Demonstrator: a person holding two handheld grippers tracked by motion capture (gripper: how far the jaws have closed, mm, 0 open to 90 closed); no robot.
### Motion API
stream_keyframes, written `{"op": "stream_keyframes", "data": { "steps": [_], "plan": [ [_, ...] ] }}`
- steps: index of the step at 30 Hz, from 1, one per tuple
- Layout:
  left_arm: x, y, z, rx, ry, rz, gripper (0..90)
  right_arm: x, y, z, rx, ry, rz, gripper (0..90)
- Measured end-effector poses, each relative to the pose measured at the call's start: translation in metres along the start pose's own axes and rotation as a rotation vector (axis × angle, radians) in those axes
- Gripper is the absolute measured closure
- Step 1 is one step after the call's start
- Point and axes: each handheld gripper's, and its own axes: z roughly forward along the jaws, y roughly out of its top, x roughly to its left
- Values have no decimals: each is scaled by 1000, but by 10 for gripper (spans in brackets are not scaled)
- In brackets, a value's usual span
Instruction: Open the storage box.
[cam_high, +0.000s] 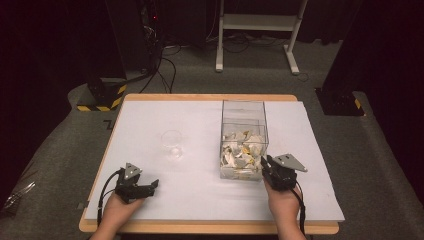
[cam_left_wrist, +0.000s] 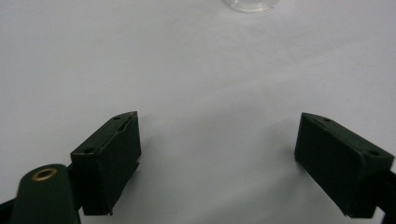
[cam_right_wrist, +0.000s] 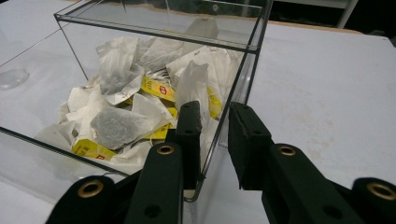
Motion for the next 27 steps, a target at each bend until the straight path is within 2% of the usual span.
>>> {"op": "stream_keyframes", "data": {
  "steps": [17, 22, 25, 27],
  "plan": [
    [0, 0, 0, 0, 0, 0, 149, 6, -8, -12, -12, 3, -26, 748],
    [0, 0, 0, 0, 1, 3, 149, 6, -9, -17, -22, 5, -47, 755],
    [0, 0, 0, 0, 1, 1, 149, 6, -9, -17, -20, 6, -44, 746],
    [0, 0, 0, 0, 0, 0, 149, 6, -9, -14, -19, 6, -33, 707]
  ]
}}
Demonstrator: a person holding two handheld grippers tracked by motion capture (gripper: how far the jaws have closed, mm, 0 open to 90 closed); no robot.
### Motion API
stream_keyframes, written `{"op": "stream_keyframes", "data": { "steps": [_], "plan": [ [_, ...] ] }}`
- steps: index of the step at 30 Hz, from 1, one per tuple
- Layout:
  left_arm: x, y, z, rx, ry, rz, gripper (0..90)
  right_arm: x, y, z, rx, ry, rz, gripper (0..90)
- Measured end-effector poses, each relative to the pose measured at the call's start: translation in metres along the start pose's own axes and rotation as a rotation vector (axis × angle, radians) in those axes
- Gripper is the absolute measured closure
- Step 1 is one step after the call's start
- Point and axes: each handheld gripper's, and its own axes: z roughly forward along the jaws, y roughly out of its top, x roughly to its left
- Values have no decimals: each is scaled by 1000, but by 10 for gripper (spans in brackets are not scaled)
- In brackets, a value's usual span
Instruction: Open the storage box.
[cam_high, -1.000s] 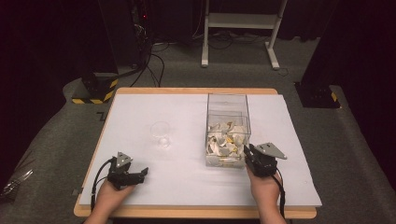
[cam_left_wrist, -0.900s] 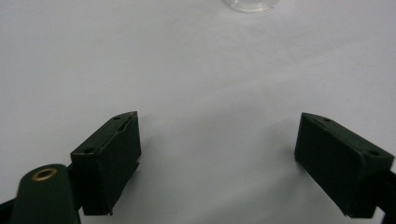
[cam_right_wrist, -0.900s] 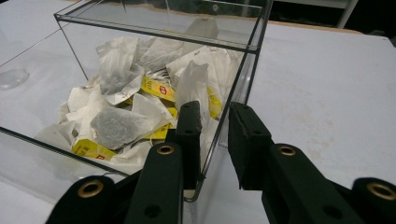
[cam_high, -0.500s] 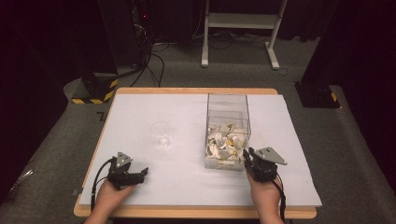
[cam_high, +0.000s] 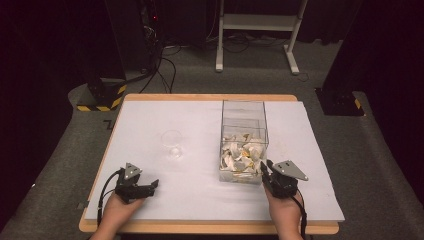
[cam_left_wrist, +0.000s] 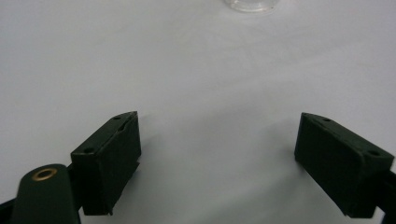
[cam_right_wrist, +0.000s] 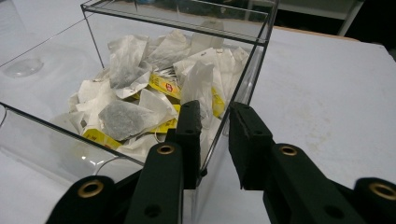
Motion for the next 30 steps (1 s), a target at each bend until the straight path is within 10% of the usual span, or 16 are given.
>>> {"op": "stream_keyframes", "data": {
  "steps": [30],
  "plan": [
    [0, 0, 0, -1, 0, -1, 150, 0, -9, -6, 22, 37, 5, 706]
  ]
}}
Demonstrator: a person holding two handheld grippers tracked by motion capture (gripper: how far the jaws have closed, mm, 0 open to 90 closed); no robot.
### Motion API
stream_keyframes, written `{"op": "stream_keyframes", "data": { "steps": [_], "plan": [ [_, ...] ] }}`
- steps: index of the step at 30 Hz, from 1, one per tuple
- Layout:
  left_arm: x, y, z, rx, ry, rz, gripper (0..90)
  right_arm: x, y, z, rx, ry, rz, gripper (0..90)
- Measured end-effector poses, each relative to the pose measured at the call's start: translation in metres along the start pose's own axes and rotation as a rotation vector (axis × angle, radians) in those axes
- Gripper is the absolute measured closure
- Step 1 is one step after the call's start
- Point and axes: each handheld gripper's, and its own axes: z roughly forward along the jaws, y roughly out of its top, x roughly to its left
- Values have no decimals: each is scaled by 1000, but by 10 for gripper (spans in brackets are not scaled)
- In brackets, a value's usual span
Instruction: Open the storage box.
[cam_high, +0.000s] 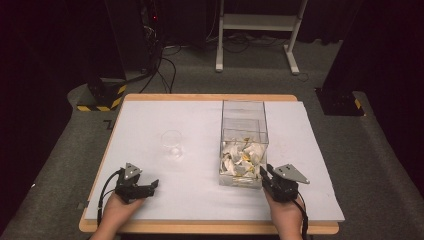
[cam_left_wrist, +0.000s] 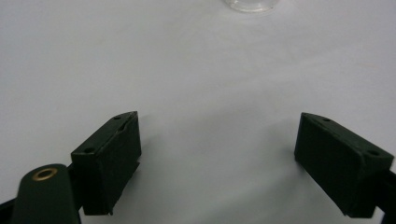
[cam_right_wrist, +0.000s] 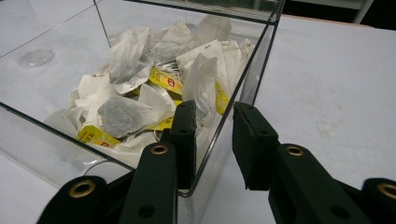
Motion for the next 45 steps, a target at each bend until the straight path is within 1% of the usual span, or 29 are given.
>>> {"op": "stream_keyframes", "data": {
  "steps": [8, 9, 11, 13, 14, 19, 22, 26, 29, 30, 31, 35, 37, 39, 41, 43, 45],
  "plan": [
    [0, 0, 0, 0, 2, 3, 151, 1, -3, -4, -4, 2, -4, 699],
    [0, 0, 0, 0, 2, 3, 151, 0, -2, -4, -5, 5, -4, 653],
    [0, 0, 0, 0, 0, 1, 151, -1, 0, -4, -15, 11, 6, 614],
    [0, 0, 0, 0, 2, 3, 151, -2, 1, -4, -19, 13, 8, 612],
    [0, 0, 0, 0, 0, 0, 151, -3, 3, -6, -30, 11, 12, 607],
    [0, 0, 0, 0, 2, 3, 151, -6, 9, -10, -51, 10, 6, 604],
    [0, 0, 0, 0, 2, 3, 151, -12, 13, -14, -66, 3, 10, 599],
    [0, 0, 0, -1, 2, 2, 151, -15, 15, -14, -68, -8, 9, 601],
    [0, 0, 0, -1, 2, 2, 152, -22, 16, -13, -67, -29, 11, 615],
    [0, 0, 0, -1, 2, 2, 151, -22, 16, -13, -67, -29, 11, 615],
    [0, 0, 0, -1, 2, 2, 151, -25, 15, -12, -70, -38, 15, 621],
    [-1, 0, 0, -5, 5, -2, 153, -31, 12, -11, -66, -63, 10, 623],
    [-1, -1, 0, -5, 5, -4, 154, -37, 6, -7, -59, -74, 8, 626],
    [-1, -1, 0, -5, 6, -12, 154, -38, 4, -6, -55, -74, 6, 627],
    [-2, -1, -1, -7, 15, -12, 152, -43, -5, -2, -37, -77, 8, 626],
    [-2, -1, -1, -6, 18, -14, 152, -45, -7, -1, -33, -78, 9, 624],
    [-3, -1, -1, -6, 22, -14, 143, -49, -15, 2, -9, -82, -6, 618]
  ]
}}
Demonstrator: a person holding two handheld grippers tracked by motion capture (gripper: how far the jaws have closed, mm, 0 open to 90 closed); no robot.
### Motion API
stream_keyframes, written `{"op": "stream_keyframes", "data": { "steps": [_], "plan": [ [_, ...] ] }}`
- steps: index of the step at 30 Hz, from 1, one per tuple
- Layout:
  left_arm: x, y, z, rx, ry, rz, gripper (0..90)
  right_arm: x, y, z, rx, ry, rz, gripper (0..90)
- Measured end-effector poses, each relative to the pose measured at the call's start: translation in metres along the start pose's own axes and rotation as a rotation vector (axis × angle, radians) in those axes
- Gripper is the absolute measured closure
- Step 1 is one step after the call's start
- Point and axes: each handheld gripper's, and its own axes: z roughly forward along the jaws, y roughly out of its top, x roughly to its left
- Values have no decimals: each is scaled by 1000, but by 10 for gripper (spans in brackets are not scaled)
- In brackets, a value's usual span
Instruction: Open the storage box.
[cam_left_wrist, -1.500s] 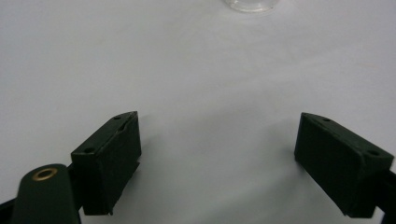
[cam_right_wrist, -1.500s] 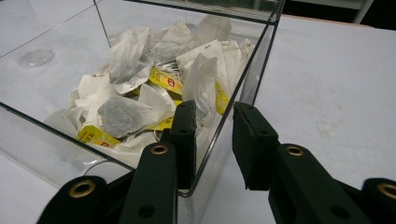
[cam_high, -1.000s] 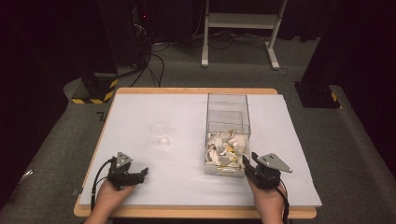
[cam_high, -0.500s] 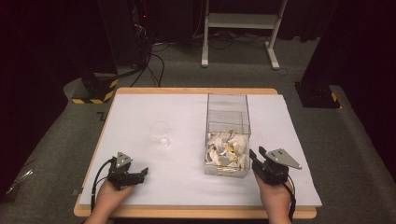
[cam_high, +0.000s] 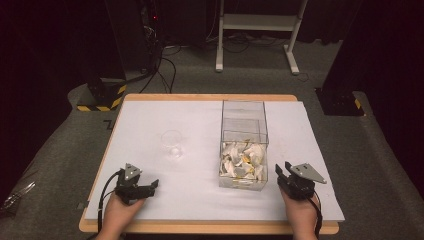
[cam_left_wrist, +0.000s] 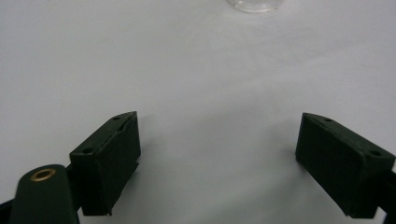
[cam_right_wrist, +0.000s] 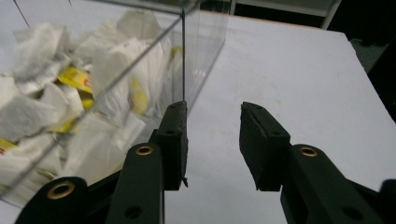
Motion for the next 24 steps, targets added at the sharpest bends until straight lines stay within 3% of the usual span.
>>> {"op": "stream_keyframes", "data": {
  "steps": [7, 14, 24],
  "plan": [
    [0, 0, 0, 2, -1, -1, 147, -11, -14, 11, 43, 8, -6, 603],
    [-2, 0, -1, 5, 8, -18, 147, -14, -22, 21, 74, 19, -66, 602],
    [0, 1, -1, 7, -1, -18, 148, -25, -20, 25, 81, 38, -23, 588]
  ]
}}
